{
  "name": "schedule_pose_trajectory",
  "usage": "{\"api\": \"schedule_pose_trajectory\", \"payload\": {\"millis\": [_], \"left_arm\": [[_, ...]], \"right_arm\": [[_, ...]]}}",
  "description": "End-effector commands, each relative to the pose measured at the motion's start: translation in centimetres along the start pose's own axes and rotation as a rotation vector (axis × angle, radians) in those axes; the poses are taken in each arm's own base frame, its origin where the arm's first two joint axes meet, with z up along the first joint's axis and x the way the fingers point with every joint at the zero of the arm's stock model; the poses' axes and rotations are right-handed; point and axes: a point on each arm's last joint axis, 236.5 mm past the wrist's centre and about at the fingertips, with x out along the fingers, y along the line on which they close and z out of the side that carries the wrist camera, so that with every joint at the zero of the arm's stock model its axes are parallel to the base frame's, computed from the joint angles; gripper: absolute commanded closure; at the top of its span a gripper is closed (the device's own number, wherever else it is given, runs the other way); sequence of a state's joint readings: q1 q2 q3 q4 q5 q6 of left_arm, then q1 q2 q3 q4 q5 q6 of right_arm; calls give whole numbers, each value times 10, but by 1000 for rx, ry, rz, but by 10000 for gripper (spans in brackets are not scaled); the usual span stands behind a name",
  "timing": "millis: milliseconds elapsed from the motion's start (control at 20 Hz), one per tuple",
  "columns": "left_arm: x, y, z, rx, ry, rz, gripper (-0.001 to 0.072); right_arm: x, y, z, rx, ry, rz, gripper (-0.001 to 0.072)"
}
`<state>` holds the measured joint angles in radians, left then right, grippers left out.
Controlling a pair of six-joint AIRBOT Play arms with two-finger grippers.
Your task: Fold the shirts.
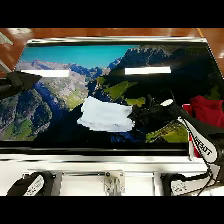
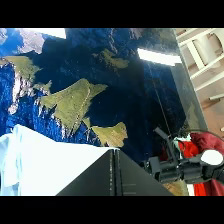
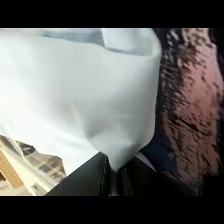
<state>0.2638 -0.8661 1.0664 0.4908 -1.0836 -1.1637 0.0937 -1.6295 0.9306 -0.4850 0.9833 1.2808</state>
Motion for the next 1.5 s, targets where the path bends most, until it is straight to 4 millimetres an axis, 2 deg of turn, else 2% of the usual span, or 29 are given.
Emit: {"api": "schedule_pose_trajectory", "payload": {"millis": [0, 100, 200, 300, 400, 600, 800, 850, 950, 1250, 1350, 1450], "left_arm": [[0, -1, -1, -4, 4, -3, 668], [0, -1, -1, -4, 4, -3, 668], [0, -1, -1, -4, 3, -2, 668], [0, -1, -1, -4, 4, -3, 668], [0, -1, -1, -4, 4, -3, 668], [0, -3, -6, -4, 25, -12, 668], [0, -6, -14, -4, 57, -25, 668], [0, -7, -15, -4, 61, -27, 668], [0, -7, -15, -4, 62, -27, 668], [0, -7, -15, -4, 63, -28, 668], [0, -7, -15, -3, 62, -27, 668], [0, -7, -15, -3, 62, -28, 668]], "right_arm": [[-28, 42, 16, -198, -39, 96, 645], [-83, 85, 47, -293, -160, 149, 645], [-160, 120, 81, -295, -336, 187, 645], [-244, 136, 108, -277, -516, 188, 645], [-317, 126, 121, -241, -640, 145, 645], [-437, 88, 128, -162, -851, 79, 645], [-529, 41, 117, -64, -1043, 29, 645], [-543, 26, 110, -19, -1063, 26, 646], [-552, 0, 91, 47, -1038, 9, 645], [-575, -51, 30, 218, -1015, -70, 645], [-561, -75, -3, 334, -921, -162, 646], [-537, -92, -36, 415, -767, -231, 645]]}}
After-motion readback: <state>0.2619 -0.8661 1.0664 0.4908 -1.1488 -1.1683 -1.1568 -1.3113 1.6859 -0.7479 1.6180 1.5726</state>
